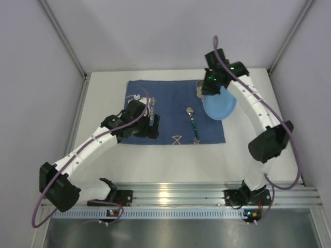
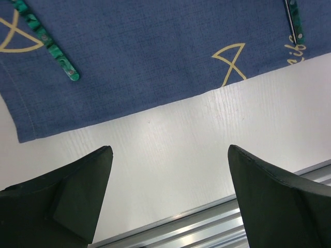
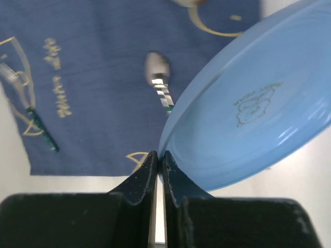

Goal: Set the dinner table for one person

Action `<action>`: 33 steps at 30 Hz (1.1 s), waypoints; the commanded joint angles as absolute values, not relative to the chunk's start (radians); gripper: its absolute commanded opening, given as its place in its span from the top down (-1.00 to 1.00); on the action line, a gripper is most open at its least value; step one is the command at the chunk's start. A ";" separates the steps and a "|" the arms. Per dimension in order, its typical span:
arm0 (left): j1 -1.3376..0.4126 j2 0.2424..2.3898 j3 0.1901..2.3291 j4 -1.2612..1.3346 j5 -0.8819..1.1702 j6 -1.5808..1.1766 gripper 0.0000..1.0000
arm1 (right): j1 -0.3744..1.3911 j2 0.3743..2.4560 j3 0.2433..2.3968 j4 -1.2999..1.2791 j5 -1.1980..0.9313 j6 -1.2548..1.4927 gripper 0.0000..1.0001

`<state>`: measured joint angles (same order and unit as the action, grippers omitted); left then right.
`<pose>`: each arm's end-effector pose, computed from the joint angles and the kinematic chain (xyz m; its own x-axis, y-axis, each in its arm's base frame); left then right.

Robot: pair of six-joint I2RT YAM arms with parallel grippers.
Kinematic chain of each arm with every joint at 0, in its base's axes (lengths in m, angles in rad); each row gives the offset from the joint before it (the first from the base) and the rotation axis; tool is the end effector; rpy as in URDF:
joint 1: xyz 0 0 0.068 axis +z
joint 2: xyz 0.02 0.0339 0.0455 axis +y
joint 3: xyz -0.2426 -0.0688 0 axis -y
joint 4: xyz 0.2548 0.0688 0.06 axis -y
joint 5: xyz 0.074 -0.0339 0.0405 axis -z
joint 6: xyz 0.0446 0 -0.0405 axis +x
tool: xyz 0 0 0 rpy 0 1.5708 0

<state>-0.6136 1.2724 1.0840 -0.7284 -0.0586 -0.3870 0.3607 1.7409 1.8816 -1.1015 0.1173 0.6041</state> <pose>0.2323 -0.1604 0.2625 -0.8068 0.1074 -0.5809 0.2604 0.9473 -0.1866 0.3506 0.1267 0.3508 -0.7946 0.3032 -0.5260 0.1988 0.9486 0.2465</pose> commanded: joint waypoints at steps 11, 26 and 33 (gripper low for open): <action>-0.595 0.979 0.979 -0.870 -0.213 -0.498 -0.97 | 0.798 2.270 2.468 -1.201 0.112 0.615 1.00; -0.595 0.957 1.022 -0.922 -0.233 -0.511 -0.97 | 0.807 2.473 2.441 -0.847 -0.116 0.706 1.00; -0.594 0.985 1.028 -0.911 -0.225 -0.496 -0.97 | 0.787 2.439 2.370 -0.692 -0.123 0.718 0.15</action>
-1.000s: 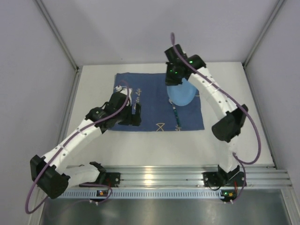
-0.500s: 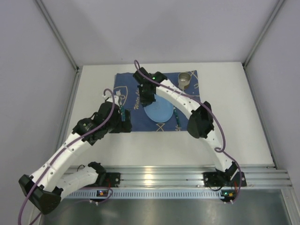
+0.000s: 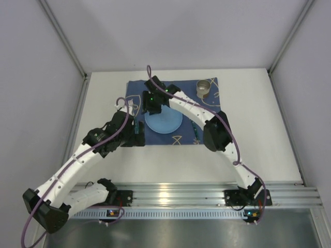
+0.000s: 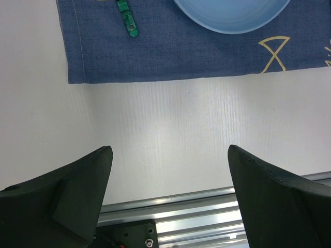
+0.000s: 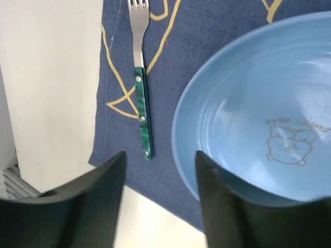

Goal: Set the dinner table for one person

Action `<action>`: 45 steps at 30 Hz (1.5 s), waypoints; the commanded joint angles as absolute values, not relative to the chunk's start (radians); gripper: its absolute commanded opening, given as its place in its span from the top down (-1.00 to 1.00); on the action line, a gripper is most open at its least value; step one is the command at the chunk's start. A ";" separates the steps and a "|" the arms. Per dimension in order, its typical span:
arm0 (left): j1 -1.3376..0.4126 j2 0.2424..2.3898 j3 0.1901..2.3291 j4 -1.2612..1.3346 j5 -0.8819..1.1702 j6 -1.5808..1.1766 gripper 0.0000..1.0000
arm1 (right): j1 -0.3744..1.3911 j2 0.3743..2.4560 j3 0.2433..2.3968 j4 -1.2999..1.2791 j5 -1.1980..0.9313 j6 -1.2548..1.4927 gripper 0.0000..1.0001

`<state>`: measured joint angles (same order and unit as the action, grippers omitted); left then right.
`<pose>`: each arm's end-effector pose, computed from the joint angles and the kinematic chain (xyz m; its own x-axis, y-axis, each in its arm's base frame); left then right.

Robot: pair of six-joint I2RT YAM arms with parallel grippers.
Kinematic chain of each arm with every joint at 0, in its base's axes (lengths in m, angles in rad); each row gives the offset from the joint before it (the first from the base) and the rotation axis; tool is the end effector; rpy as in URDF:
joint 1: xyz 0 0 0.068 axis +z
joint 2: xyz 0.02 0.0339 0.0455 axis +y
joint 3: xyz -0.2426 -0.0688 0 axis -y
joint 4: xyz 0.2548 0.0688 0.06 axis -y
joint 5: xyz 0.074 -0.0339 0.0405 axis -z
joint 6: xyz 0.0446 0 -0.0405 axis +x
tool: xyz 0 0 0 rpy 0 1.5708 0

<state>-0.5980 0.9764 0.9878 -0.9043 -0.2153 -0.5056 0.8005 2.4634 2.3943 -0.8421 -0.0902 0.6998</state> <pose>0.1806 -0.1115 0.2858 -0.7759 -0.0439 -0.6293 0.0725 0.9847 -0.1582 0.3730 0.3902 0.2144 -0.9061 -0.0127 -0.4229 -0.2218 0.8655 0.4491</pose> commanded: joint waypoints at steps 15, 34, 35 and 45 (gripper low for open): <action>-0.549 0.970 0.902 -0.531 -0.543 -0.272 -0.97 | 0.750 1.753 1.674 -0.355 0.042 0.410 -0.89; -0.144 1.248 0.328 0.588 -0.103 0.040 -0.97 | 0.747 0.829 0.708 -0.170 0.503 0.320 -1.00; -0.138 1.314 0.351 0.581 -0.100 0.035 -0.97 | 0.746 0.787 0.694 -0.169 0.511 0.321 -0.99; 0.093 1.465 0.405 0.822 0.095 -0.082 -0.97 | 0.741 0.787 0.687 -0.166 0.626 0.333 -0.99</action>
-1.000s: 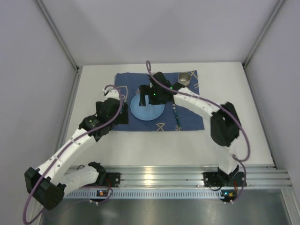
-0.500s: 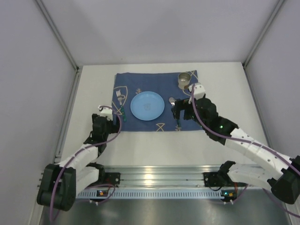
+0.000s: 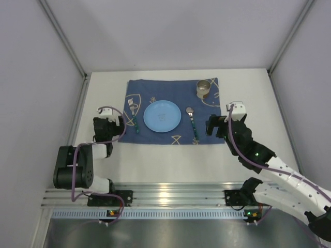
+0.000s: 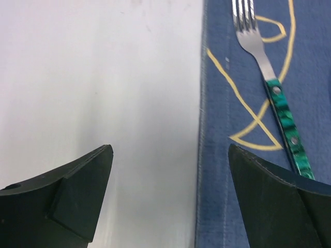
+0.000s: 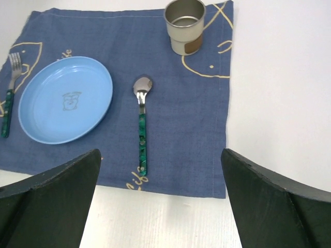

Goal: Set the dinner table for one person

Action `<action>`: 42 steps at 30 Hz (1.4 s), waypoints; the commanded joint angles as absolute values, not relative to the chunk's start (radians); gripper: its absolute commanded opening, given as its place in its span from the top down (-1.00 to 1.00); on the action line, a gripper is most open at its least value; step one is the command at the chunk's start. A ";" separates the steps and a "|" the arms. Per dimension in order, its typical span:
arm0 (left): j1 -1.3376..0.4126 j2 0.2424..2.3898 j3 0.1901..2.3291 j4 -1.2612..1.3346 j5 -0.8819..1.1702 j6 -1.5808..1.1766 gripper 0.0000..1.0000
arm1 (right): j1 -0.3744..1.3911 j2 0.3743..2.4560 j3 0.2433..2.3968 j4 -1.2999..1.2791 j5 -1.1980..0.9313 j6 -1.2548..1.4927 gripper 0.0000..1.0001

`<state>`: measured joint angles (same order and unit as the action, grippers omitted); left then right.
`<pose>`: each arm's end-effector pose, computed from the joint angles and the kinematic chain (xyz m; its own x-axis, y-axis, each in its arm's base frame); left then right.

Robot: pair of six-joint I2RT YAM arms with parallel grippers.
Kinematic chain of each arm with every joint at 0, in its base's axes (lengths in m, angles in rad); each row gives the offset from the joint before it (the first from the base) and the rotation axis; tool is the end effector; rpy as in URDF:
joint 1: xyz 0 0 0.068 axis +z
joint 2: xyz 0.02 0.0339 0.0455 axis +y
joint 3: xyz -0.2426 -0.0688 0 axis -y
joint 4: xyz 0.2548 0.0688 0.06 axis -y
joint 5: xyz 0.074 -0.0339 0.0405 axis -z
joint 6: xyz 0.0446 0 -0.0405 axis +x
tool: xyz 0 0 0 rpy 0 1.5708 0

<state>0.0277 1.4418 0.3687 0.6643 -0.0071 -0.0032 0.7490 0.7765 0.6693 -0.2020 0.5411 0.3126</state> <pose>0.2719 0.0078 0.1117 -0.3972 -0.0142 -0.9176 -0.0355 0.9994 -0.0001 0.1721 0.1286 0.2818 -0.2810 0.0986 -0.9546 -0.1449 0.9789 0.1438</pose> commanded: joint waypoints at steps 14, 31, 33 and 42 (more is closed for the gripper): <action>0.003 1.577 0.310 1.114 -0.034 -0.037 -0.97 | 0.636 0.762 0.436 0.171 0.698 0.094 -1.00; 0.003 1.575 0.316 1.101 -0.034 -0.040 -0.96 | 0.008 1.460 0.236 1.200 0.066 -0.006 -0.99; 0.005 1.575 0.316 1.100 -0.034 -0.040 -0.96 | 0.008 1.440 0.216 1.230 -0.043 -0.046 -1.00; 0.005 1.577 0.316 1.101 -0.034 -0.040 -0.96 | 0.012 1.443 0.215 1.227 -0.129 -0.087 -0.99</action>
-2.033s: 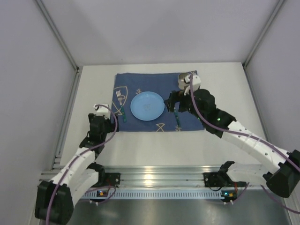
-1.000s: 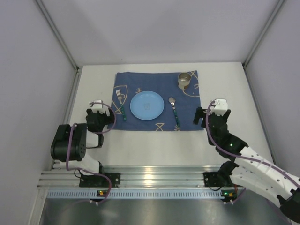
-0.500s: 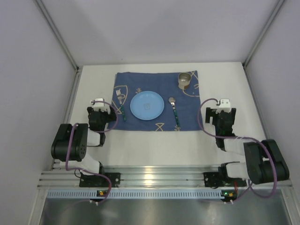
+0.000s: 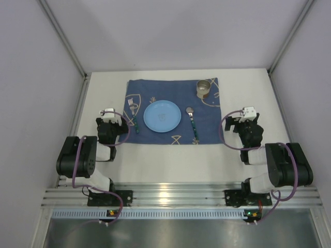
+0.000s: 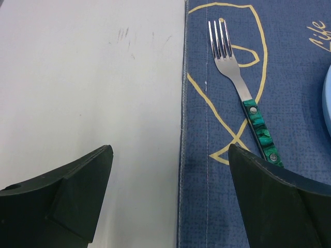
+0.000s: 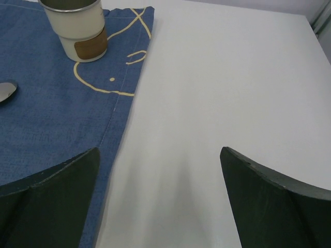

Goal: Set the dinner table for one person

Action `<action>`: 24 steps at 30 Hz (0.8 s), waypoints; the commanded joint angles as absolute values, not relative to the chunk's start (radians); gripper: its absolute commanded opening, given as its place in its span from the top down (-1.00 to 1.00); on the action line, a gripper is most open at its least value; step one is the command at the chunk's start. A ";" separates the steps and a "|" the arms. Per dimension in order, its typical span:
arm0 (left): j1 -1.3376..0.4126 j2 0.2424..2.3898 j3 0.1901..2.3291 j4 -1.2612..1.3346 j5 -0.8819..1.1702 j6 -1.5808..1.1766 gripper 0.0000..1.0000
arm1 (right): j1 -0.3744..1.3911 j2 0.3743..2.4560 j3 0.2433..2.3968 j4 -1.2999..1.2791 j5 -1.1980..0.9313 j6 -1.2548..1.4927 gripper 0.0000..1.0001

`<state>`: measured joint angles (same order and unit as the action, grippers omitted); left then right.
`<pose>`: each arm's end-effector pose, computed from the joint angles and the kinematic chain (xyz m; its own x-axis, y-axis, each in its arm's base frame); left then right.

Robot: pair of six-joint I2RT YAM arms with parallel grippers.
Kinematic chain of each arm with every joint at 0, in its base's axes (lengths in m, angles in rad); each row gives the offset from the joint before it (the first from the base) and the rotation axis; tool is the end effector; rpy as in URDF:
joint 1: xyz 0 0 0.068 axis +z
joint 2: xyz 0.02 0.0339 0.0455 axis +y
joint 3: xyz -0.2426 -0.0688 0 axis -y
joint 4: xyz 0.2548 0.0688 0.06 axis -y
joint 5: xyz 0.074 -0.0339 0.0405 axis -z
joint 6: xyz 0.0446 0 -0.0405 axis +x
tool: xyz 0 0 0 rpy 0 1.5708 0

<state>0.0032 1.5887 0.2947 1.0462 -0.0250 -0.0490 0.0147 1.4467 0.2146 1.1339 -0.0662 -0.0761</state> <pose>0.2666 0.0020 0.0983 -0.2436 -0.0497 -0.9686 -0.0394 0.9984 -0.0414 0.2491 0.0066 0.1222 -0.0916 -0.0772 -0.9928 -0.0877 0.9937 -0.0692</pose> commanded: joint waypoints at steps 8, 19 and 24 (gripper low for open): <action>0.003 1.577 0.316 1.101 -0.034 -0.040 -0.96 | 0.005 1.445 0.219 1.221 -0.127 -0.084 -1.00; 0.003 1.575 0.316 1.101 -0.034 -0.040 -0.97 | 0.008 1.448 0.218 1.233 -0.127 -0.086 -1.00; 0.003 1.577 0.316 1.101 -0.034 -0.040 -0.97 | 0.008 1.447 0.218 1.229 -0.126 -0.084 -0.99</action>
